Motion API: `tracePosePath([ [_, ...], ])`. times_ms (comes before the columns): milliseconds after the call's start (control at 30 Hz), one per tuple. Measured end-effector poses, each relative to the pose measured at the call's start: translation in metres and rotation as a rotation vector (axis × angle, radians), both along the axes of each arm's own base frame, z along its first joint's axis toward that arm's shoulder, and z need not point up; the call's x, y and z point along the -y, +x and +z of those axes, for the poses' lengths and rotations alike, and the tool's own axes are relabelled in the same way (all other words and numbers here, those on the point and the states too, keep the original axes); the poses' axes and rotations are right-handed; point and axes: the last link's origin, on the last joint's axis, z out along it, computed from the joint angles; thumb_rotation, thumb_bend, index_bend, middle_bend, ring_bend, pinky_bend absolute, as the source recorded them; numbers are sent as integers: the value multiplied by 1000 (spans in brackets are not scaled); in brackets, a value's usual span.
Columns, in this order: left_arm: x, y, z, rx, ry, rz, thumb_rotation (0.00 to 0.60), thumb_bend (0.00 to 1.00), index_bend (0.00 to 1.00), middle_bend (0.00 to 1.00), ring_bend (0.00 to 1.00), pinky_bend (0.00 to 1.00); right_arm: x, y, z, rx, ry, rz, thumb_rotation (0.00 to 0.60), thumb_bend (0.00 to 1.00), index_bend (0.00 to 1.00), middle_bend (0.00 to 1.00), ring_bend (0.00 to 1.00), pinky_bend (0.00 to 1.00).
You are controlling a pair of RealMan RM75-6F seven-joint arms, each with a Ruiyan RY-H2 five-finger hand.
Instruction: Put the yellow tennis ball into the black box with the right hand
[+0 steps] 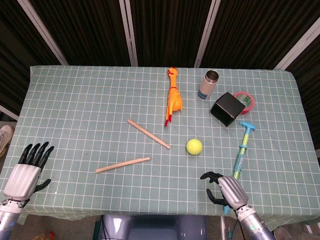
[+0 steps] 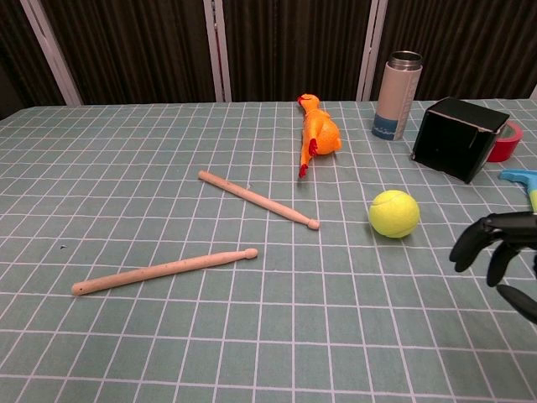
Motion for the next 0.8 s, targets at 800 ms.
tracePosePath([
  [800,-17,-6,-6,-21,-1,57,600,111,0,0,0,37,50,38,-63,123,137,-64,600,548,74,215,251,528],
])
